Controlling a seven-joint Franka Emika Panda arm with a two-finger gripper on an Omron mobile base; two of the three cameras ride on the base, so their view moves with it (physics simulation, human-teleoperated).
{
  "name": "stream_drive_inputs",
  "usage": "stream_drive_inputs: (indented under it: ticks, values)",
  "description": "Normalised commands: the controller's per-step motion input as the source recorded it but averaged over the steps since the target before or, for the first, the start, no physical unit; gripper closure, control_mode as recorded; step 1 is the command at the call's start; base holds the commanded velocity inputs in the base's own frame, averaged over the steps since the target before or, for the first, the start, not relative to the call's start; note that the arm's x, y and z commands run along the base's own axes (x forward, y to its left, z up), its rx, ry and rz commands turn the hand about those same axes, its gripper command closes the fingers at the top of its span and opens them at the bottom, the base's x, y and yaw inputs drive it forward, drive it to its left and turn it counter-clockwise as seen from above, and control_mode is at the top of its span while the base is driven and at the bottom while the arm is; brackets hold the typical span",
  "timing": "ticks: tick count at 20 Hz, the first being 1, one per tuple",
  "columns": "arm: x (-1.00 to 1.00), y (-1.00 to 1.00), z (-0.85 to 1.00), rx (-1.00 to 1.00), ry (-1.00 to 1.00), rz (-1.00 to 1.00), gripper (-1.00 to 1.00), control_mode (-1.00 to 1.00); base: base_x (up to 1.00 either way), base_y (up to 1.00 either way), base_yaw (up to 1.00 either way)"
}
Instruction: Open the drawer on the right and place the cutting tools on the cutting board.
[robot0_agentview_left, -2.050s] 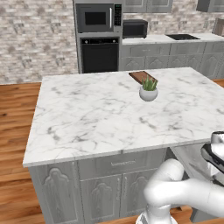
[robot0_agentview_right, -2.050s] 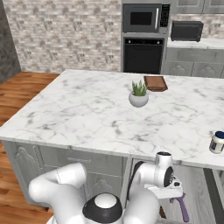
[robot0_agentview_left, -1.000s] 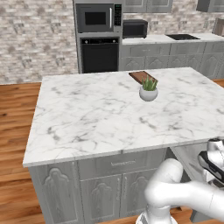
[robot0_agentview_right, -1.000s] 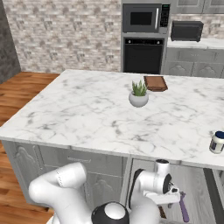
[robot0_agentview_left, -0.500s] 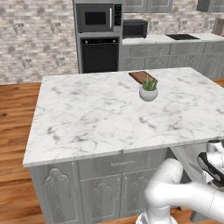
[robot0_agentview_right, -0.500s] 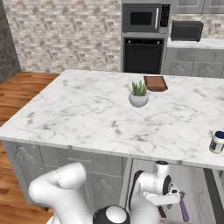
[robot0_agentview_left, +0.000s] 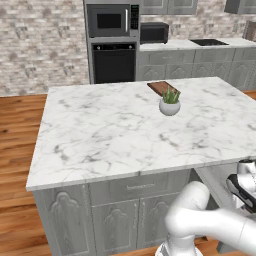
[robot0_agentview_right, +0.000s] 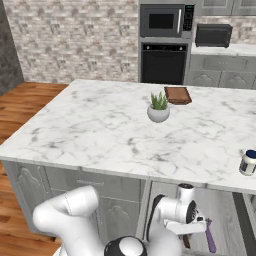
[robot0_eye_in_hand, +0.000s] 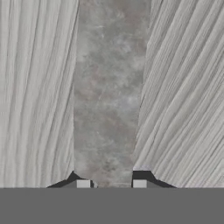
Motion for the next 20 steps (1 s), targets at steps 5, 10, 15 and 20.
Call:
stream_drive_inputs:
  ticks: [5, 10, 15, 20]
  values:
    - [-0.08, 0.01, 0.75, 0.00, -0.18, 0.00, 1.00, -1.00, 0.00, 0.00, 0.00]
    - [-0.01, 0.01, 0.38, 0.00, -0.05, 0.00, 1.00, -1.00, 0.00, 0.00, 0.00]
    - [-0.03, 0.00, 0.18, 0.00, -0.01, 0.00, 1.00, -1.00, 0.00, 0.00, 0.00]
    - [-0.06, 0.00, 0.52, 0.00, -0.06, 0.02, 1.00, -1.00, 0.00, 0.00, 0.00]
